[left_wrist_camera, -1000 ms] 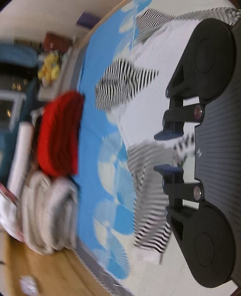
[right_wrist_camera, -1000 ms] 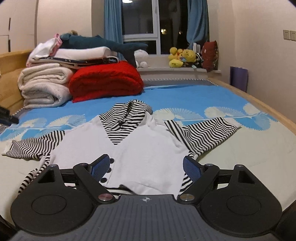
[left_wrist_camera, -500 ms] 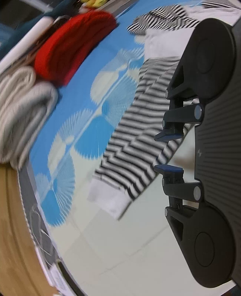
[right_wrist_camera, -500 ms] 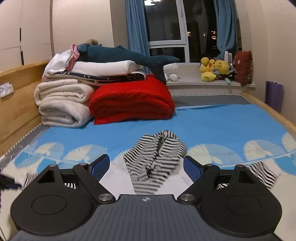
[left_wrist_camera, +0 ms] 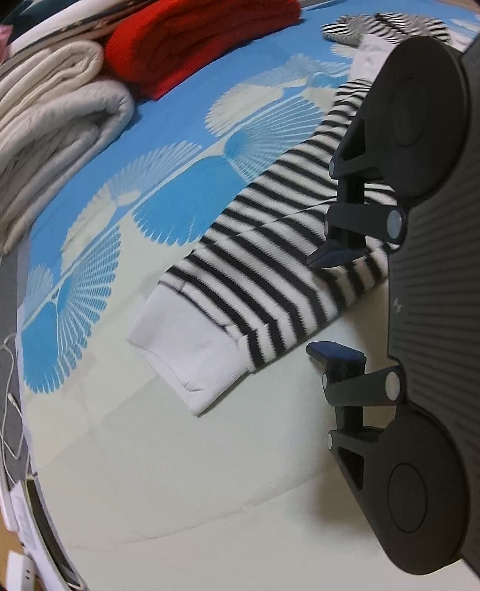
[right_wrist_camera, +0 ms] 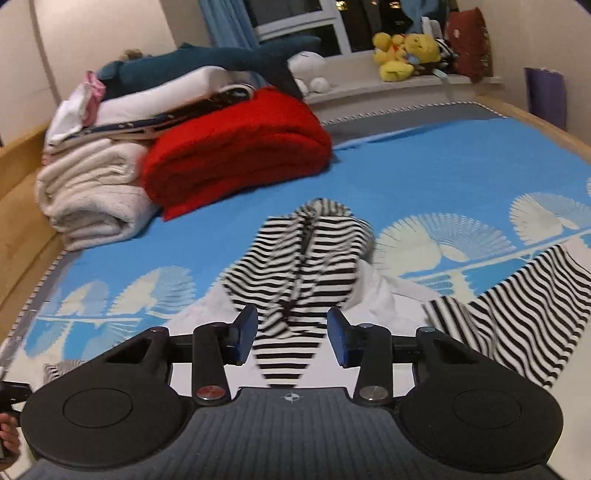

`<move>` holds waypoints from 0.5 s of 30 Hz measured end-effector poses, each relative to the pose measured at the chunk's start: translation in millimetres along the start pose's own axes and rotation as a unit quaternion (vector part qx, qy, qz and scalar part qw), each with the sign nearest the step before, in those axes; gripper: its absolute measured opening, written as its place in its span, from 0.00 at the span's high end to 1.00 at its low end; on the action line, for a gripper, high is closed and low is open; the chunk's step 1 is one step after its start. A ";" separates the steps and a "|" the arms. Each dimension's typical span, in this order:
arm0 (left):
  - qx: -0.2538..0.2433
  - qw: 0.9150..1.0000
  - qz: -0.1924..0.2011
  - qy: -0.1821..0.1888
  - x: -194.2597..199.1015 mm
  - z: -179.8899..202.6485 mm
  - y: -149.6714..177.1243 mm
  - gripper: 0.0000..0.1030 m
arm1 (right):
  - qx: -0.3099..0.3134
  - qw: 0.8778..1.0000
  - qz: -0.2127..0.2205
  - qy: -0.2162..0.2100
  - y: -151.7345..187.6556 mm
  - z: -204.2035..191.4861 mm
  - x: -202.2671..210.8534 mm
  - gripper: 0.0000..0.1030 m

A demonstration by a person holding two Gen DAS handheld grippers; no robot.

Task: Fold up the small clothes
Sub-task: 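Reach the left tool to the striped sleeve cuff and close on it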

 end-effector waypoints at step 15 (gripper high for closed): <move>-0.271 0.939 0.167 0.129 146.3 230.2 96.0 1.00 | -0.037 0.998 0.009 0.046 -2.1 53.5 7.9 0.59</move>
Point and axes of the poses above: each gripper's, at about its wrist camera, not at the fingertips, and x roughly against the way its jaws point, z to its right, y to its underside, the point moved 5 cm from there along -x, roughly the way its jaws point, and after that the axes turned 4 degrees about y, right-handed, at the moved point
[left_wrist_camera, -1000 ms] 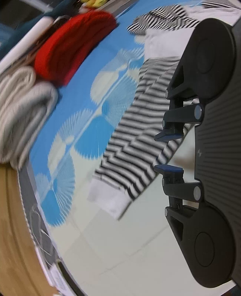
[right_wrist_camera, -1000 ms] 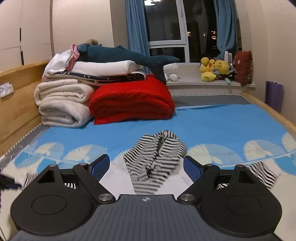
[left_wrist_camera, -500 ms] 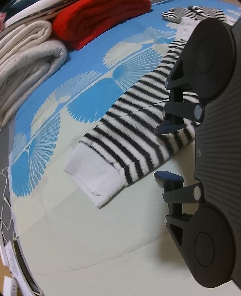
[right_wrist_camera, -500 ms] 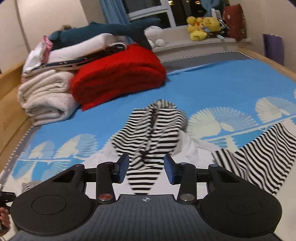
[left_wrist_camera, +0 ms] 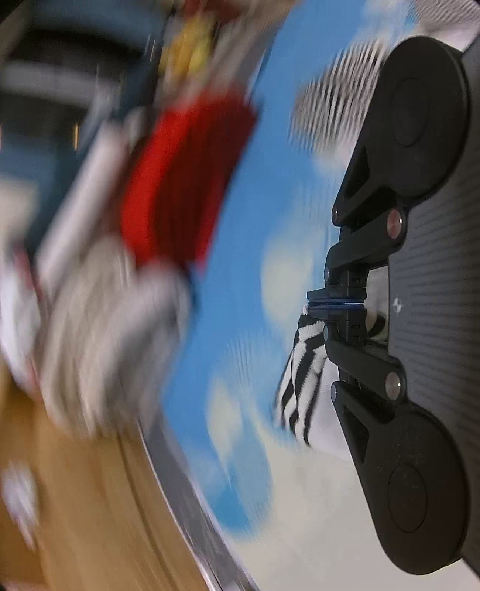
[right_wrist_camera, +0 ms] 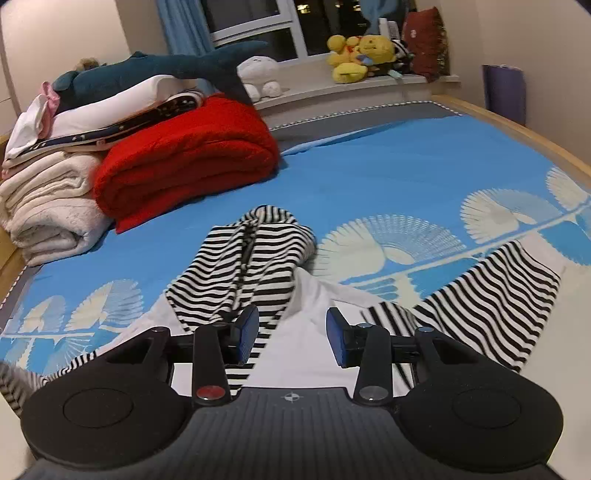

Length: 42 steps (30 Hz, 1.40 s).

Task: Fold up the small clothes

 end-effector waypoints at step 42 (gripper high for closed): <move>-0.108 0.959 -0.251 0.070 -77.2 120.1 94.9 0.66 | -0.199 0.972 -0.090 0.091 65.8 70.7 -75.6 0.97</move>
Point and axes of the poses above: each gripper's, at about its wrist camera, not at the fingertips, and x roughly against the way its jaws point, z to its right, y to its underside, the point moved 5 cm from there along -x, roughly the way its jaws point, and after that the axes turned 4 degrees about y, right-handed, at the moved point
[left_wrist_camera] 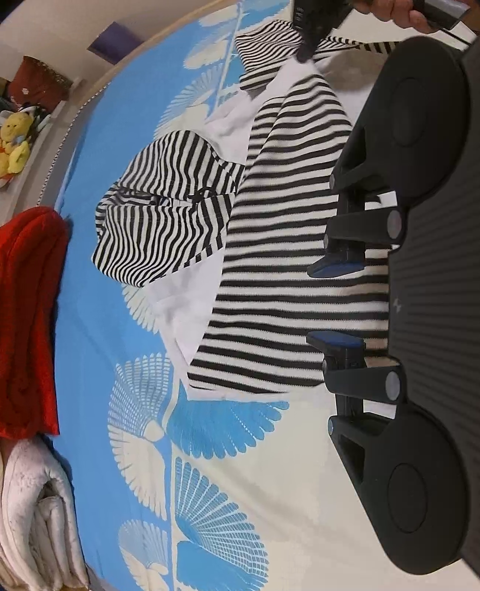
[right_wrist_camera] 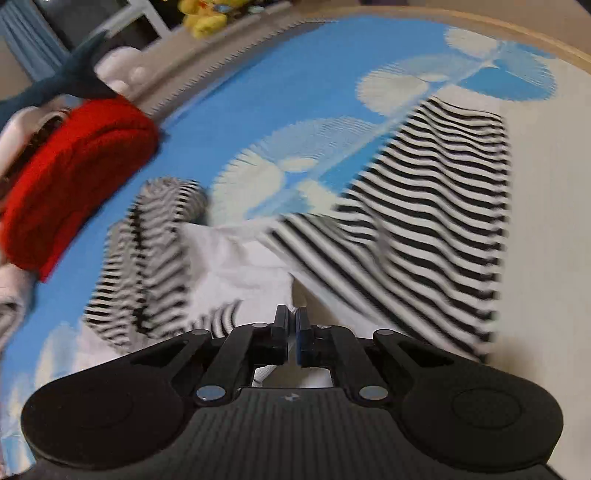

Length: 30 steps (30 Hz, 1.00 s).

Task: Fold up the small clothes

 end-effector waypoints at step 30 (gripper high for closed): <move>0.001 0.999 -0.033 0.007 -32.2 22.7 0.5 0.64 | -0.104 0.988 0.092 0.071 -167.1 205.9 -97.5 0.55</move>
Point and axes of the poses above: each gripper's, at about its wrist camera, not at the fingertips, and x roughly against the way its jaws point, z to its right, y to its underside, the point moved 5 cm from there along -x, roughly the way its jaws point, and after that the axes turned 4 degrees about y, right-handed, at the moved point
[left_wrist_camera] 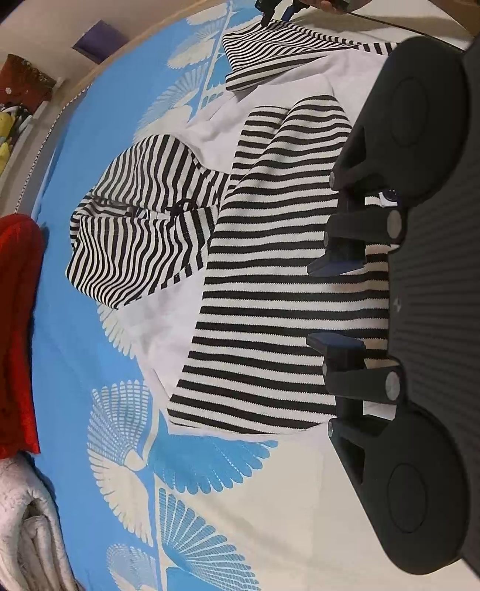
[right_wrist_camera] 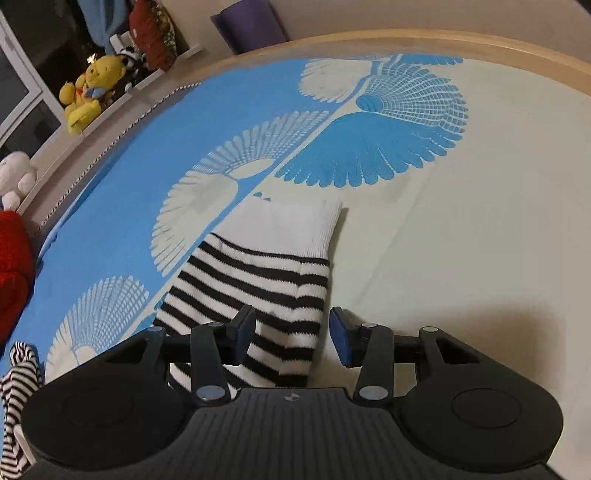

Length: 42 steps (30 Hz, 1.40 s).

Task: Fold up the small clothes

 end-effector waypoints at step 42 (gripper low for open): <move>0.080 0.995 0.052 0.014 56.7 -53.8 -14.7 0.64 | 0.265 0.916 0.263 -0.147 70.7 -212.2 238.0 0.96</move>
Point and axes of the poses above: each gripper's, at about its wrist camera, not at the fingertips, and x roughly against the way its jaws point, z to its right, y to its underside, the point moved 5 cm from there along -x, roughly the way its jaws point, and after that the axes turned 4 degrees about y, right-handed, at the moved point
